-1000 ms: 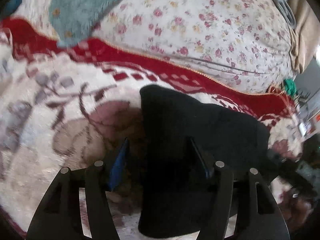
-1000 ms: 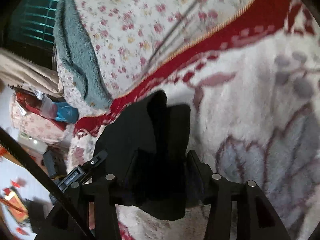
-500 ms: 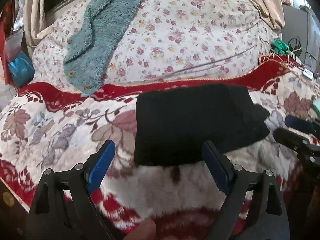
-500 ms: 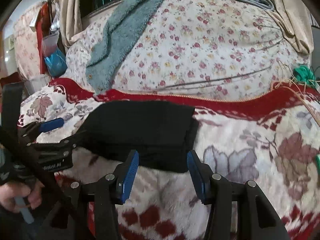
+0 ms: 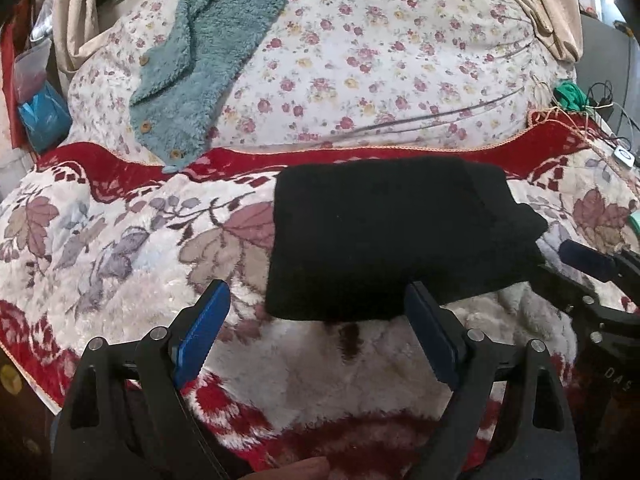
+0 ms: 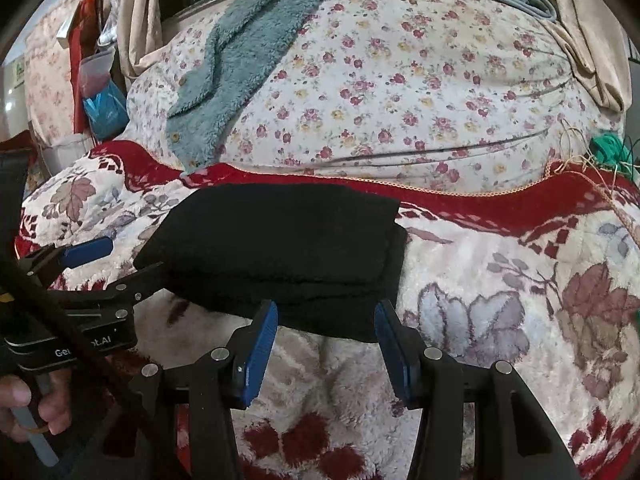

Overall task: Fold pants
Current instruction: 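Lay the pants flat and open both grippers, pulling them back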

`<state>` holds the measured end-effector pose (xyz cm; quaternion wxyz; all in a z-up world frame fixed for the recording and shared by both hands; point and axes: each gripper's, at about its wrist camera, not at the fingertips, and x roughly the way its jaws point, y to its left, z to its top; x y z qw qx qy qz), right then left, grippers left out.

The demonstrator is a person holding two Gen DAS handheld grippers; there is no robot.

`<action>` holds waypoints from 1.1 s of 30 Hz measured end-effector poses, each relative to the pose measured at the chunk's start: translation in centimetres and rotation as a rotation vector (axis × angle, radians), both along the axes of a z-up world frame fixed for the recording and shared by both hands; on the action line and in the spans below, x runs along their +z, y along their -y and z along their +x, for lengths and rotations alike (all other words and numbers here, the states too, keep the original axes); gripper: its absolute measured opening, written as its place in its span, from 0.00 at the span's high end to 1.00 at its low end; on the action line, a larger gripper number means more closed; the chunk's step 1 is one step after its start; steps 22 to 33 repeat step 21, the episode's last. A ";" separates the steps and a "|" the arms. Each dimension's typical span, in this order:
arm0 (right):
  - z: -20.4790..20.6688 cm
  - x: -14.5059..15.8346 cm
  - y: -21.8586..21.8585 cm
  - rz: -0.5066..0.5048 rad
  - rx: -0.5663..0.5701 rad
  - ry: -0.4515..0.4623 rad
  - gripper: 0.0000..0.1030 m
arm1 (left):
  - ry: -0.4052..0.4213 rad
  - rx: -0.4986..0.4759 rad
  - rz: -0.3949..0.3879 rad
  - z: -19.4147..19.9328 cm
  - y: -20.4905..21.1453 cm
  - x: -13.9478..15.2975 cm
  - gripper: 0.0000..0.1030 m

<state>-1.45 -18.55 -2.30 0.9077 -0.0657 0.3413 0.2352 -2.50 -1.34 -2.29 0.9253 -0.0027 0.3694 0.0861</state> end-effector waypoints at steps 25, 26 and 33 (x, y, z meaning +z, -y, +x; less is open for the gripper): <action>0.0 -0.1 -0.5 -0.036 -0.011 0.015 0.53 | 0.044 -0.114 -0.030 -0.5 1.2 0.2 0.14; 0.0 -0.1 -0.5 -0.036 -0.011 0.015 0.53 | 0.044 -0.114 -0.030 -0.5 1.2 0.2 0.14; 0.0 -0.1 -0.5 -0.036 -0.011 0.015 0.53 | 0.044 -0.114 -0.030 -0.5 1.2 0.2 0.14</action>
